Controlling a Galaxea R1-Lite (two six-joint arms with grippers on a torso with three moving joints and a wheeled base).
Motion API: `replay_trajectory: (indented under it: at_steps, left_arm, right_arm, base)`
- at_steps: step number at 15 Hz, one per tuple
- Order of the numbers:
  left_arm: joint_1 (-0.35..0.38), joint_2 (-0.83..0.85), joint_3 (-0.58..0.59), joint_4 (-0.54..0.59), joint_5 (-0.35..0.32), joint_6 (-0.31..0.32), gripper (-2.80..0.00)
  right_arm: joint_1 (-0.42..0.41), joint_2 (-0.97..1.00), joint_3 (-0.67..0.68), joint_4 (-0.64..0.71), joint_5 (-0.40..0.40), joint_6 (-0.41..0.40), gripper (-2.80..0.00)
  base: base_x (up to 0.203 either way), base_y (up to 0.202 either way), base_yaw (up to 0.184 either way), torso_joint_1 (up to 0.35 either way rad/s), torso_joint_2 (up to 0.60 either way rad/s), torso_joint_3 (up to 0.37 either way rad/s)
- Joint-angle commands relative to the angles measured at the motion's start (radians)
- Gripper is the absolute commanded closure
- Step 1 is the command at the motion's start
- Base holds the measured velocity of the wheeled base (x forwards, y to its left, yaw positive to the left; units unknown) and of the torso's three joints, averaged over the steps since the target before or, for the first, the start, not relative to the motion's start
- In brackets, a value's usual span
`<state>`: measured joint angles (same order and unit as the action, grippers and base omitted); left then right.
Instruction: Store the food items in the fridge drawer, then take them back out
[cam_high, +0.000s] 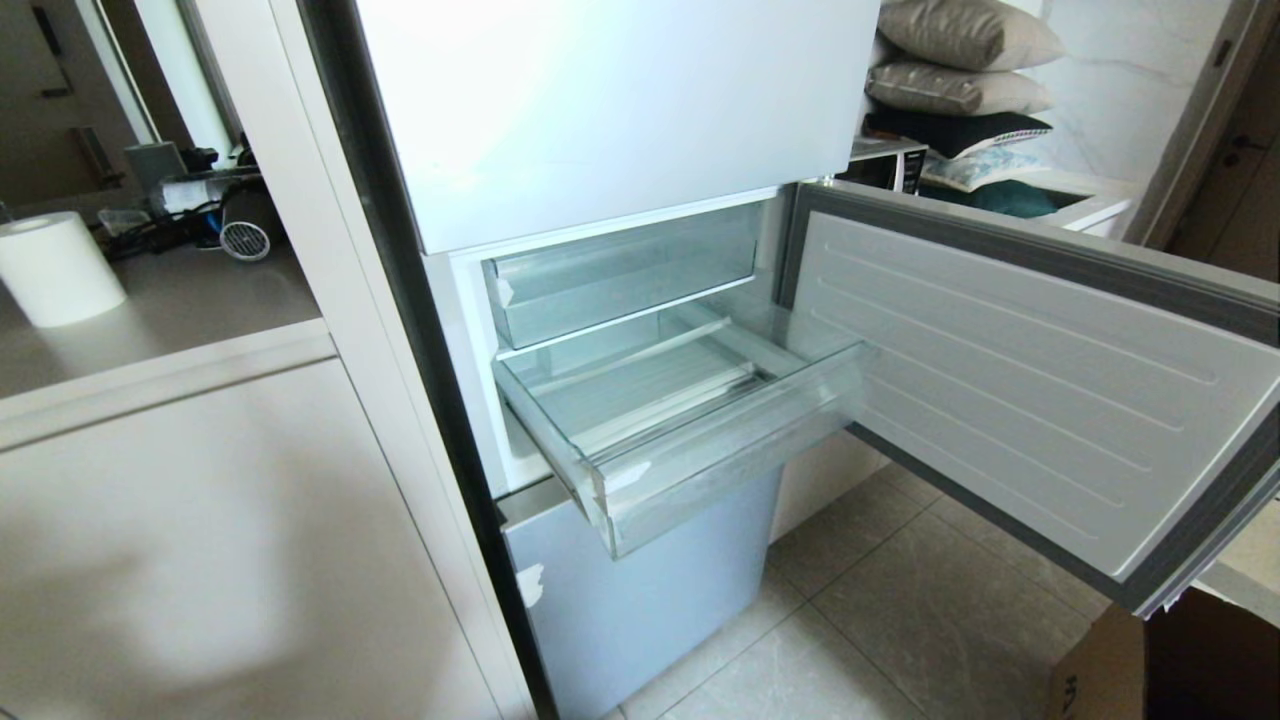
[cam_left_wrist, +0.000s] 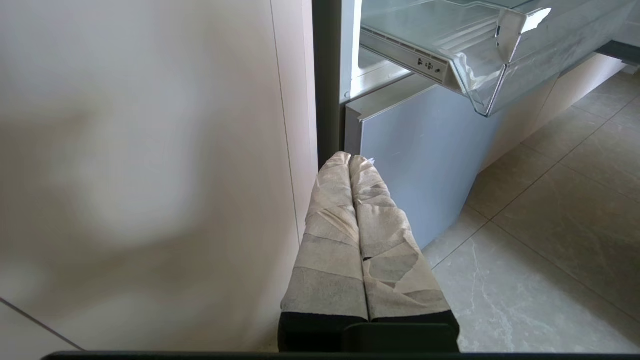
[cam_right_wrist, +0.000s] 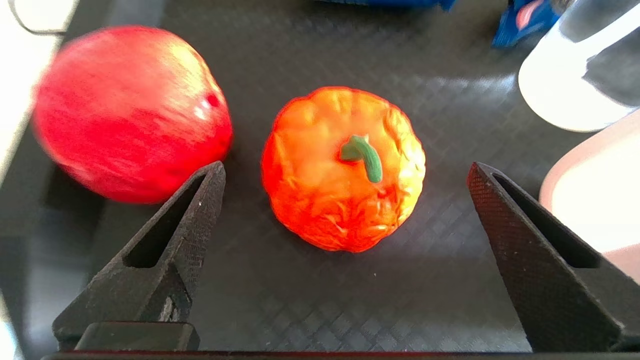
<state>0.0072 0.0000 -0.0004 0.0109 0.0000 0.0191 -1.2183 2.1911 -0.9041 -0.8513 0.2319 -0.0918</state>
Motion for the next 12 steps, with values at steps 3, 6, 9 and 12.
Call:
replay_trajectory:
  at_steps: [3,6,9,12]
  left_arm:
    - [0.0,0.002,-0.001,0.0,0.0,0.001,0.0]
    - [0.0,0.002,0.0,0.0,0.0,0.001,0.0]
    - [0.0,0.002,0.0,0.0,0.0,0.001,0.0]
    - [0.0,0.002,0.0,0.0,0.0,0.001,0.0]
  right_arm:
    - [-0.015,0.064,-0.038,-0.007,0.001,-0.01,-2.8]
    - [-0.015,0.096,-0.067,-0.008,0.001,-0.01,-2.8]
    - [-0.013,0.11,-0.072,-0.008,0.001,-0.009,-2.8]
    - [-0.013,0.124,-0.098,-0.008,0.002,-0.009,-2.8]
  base:
    - [0.0,0.0,0.0,0.0,0.0,0.0]
    - [0.0,0.0,0.0,0.0,0.0,0.0]
    - [0.0,0.0,0.0,0.0,0.0,0.0]
    - [0.0,0.0,0.0,0.0,0.0,0.0]
